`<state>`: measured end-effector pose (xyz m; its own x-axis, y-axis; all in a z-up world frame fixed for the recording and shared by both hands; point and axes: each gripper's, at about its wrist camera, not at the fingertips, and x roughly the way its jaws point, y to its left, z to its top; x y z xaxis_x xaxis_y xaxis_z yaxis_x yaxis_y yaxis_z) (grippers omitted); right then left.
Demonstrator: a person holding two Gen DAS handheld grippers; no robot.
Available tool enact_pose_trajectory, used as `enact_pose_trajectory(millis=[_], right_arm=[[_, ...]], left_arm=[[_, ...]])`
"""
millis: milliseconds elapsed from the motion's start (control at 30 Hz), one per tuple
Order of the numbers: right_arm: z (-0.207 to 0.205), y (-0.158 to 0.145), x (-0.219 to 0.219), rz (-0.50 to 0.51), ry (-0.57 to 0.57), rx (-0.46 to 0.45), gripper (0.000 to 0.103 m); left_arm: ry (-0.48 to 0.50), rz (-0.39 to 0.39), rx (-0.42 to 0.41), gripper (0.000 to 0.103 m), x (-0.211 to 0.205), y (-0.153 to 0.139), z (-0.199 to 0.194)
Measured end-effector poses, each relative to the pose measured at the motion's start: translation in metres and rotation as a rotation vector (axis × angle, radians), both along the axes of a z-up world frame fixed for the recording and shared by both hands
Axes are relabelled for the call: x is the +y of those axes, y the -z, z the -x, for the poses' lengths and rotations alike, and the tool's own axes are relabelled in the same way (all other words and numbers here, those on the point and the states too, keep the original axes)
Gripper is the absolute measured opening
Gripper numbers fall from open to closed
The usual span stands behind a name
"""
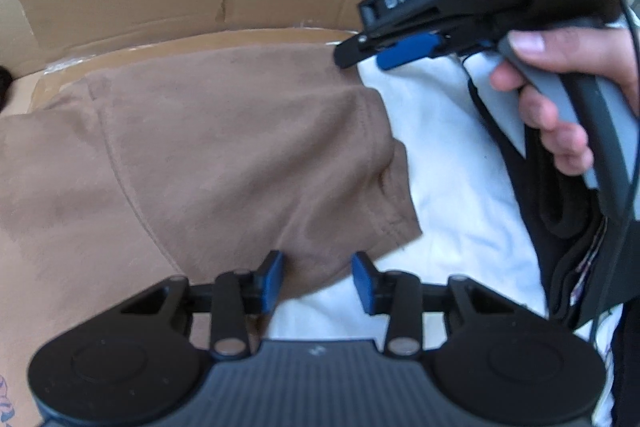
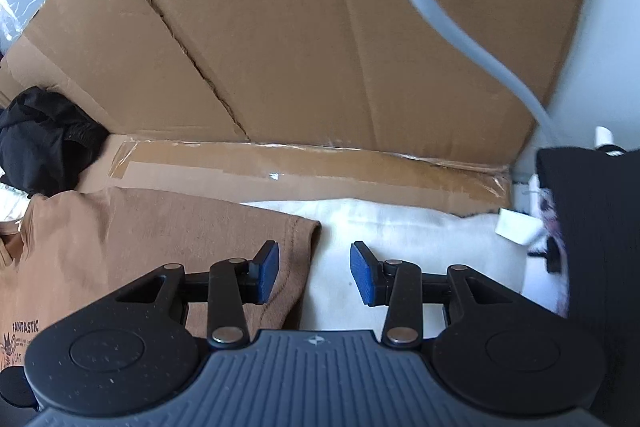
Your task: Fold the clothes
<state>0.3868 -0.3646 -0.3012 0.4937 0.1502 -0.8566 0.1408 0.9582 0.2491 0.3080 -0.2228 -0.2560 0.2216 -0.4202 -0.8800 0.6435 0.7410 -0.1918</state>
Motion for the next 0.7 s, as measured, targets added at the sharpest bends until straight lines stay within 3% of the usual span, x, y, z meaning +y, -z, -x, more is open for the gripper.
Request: enact_pose_trajectory(millis=[100,167,200,233,333,500,533,600,700], right_arm=[[-0.006,0.006,0.005,0.013,-0.040,0.005,0.043],[-0.009,0.008,0.009,0.026,-0.068,0.003,0.035],[-0.011,0.010,0.010,0.034,-0.079,0.007,0.012],[-0.012,0.010,0.011,0.041,-0.085,0.011,0.004],[-0.014,0.008,0.012,0.062,-0.107,0.009,0.003],[-0.016,0.001,0.007,0.075,-0.110,-0.008,0.002],[-0.016,0.000,0.006,0.074,-0.111,-0.010,0.002],[-0.017,-0.002,0.005,0.076,-0.112,-0.017,0.002],[-0.017,-0.004,0.003,0.075,-0.109,-0.027,0.002]], left_arm=[[0.034,-0.014,-0.028,0.041,-0.007,-0.001,0.006],[0.070,-0.023,-0.054,0.041,-0.015,-0.003,0.011],[0.101,-0.037,-0.083,0.041,-0.021,-0.004,0.016],[0.138,-0.054,-0.119,0.041,-0.028,-0.006,0.023],[0.213,-0.084,-0.162,0.041,-0.041,-0.004,0.034],[0.216,-0.071,-0.150,0.037,-0.047,0.006,0.033],[0.213,-0.068,-0.150,0.034,-0.047,0.008,0.032],[0.209,-0.064,-0.153,0.015,-0.047,0.012,0.030],[0.191,-0.021,-0.139,0.006,-0.037,0.011,0.027]])
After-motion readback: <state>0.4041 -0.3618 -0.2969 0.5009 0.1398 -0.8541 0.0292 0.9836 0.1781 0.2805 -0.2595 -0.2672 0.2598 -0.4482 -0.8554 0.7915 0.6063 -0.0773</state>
